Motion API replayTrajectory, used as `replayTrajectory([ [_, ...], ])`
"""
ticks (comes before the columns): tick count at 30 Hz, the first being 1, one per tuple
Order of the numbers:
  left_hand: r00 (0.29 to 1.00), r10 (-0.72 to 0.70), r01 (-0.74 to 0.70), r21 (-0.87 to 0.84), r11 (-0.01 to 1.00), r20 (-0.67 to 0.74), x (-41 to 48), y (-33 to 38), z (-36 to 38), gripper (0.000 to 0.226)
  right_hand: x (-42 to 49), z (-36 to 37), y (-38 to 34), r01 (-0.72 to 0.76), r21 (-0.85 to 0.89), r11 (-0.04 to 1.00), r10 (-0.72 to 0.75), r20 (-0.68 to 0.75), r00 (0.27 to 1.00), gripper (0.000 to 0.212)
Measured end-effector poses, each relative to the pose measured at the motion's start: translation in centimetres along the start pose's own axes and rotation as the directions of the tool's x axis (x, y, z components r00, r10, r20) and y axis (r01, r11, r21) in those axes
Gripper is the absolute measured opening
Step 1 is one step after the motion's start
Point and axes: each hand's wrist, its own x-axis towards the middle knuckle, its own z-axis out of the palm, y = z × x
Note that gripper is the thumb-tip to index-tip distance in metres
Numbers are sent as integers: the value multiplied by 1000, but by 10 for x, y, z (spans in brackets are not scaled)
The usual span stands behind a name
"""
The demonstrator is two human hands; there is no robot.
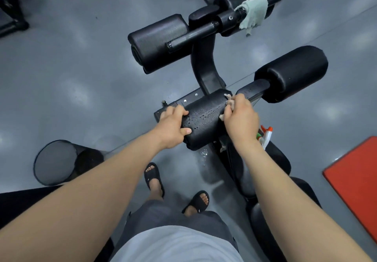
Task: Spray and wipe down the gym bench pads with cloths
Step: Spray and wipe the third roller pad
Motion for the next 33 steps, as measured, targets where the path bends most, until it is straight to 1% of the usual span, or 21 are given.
replayTrajectory([
  [1, 1000, 3, -3, 2, 1000, -3, 0, -1, 0, 55, -7, 4, -6, 51, 13, 999, -51, 13, 999, 17],
  [2, 1000, 4, -4, 1, 1000, -9, 0, -1, 0, 56, -14, 8, -11, 134, 15, 991, -135, 39, 990, 17],
  [5, 1000, 17, -16, 5, 1000, -22, -1, -1, 1, 56, -38, 13, -17, 361, 27, 932, -361, 141, 922, 20],
  [7, 999, 26, -26, 0, 1000, -31, -1, -1, 2, 55, -37, 13, -9, 445, -26, 895, -437, 151, 887, 23],
  [8, 999, 28, -29, -5, 1000, -36, -2, -2, 2, 55, -30, 10, -4, 443, -66, 894, -431, 141, 891, 23],
  [9, 999, 32, -32, -8, 999, -39, -2, -3, 3, 55, -22, 8, 3, 396, -96, 913, -383, 127, 915, 23],
  [11, 998, 37, -37, -14, 999, -50, -2, -4, 4, 55, -4, 3, 12, 214, -93, 972, -206, 90, 974, 21],
  [12, 997, 39, -40, -17, 999, -59, -2, -4, 5, 55, 4, 1, 14, 120, -70, 990, -115, 65, 991, 21],
  [14, 996, 38, -41, -31, 999, -76, -4, -5, 8, 54, 10, 1, 11, 32, -56, 998, -30, 24, 999, 20],
  [16, 995, 39, -43, -39, 998, -92, -4, -7, 11, 54, 4, 5, 1, 58, -33, 998, -57, 18, 998, 19],
  [18, 993, 45, -49, -36, 998, -106, -5, -8, 13, 56, -12, 11, -8, 180, 1, 984, -180, 78, 981, 19],
  [20, 991, 53, -58, -40, 998, -121, -6, -9, 14, 57, -26, 12, -10, 342, 14, 939, -340, 166, 926, 20],
  [22, 989, 61, -69, -54, 996, -133, -7, -10, 15, 58, -24, 9, -4, 428, -12, 904, -417, 200, 887, 23],
  [23, 988, 66, -75, -58, 996, -136, -8, -11, 16, 58, -18, 7, 2, 422, -35, 906, -407, 200, 891, 22],
  [24, 988, 72, -80, -57, 995, -139, -8, -12, 16, 58, -11, 4, 7, 376, -53, 925, -360, 185, 914, 21],
  [26, 986, 74, -84, -64, 994, -147, -8, -14, 16, 59, 5, 0, 16, 188, -54, 981, -181, 111, 977, 20],
  [28, 985, 75, -88, -76, 993, -154, -9, -17, 17, 60, 12, 1, 14, 24, -30, 999, -24, 26, 999, 21],
  [29, 984, 82, -95, -80, 992, -158, -10, -18, 17, 60, 9, 3, 8, -10, -20, 1000, 10, 0, 1000, 22],
  [30, 982, 89, -104, -86, 991, -167, -10, -19, 17, 61, 4, 5, 0, -14, -12, 1000, 14, -2, 1000, 22],
  [31, 981, 95, -111, -88, 990, -170, -11, -20, 17, 61, -4, 8, -8, 16, 7, 1000, -16, 12, 1000, 21],
  [33, 978, 107, -125, -96, 987, -181, -13, -22, 17, 62, -22, 13, -21, 160, 37, 986, -163, 102, 981, 21],
])
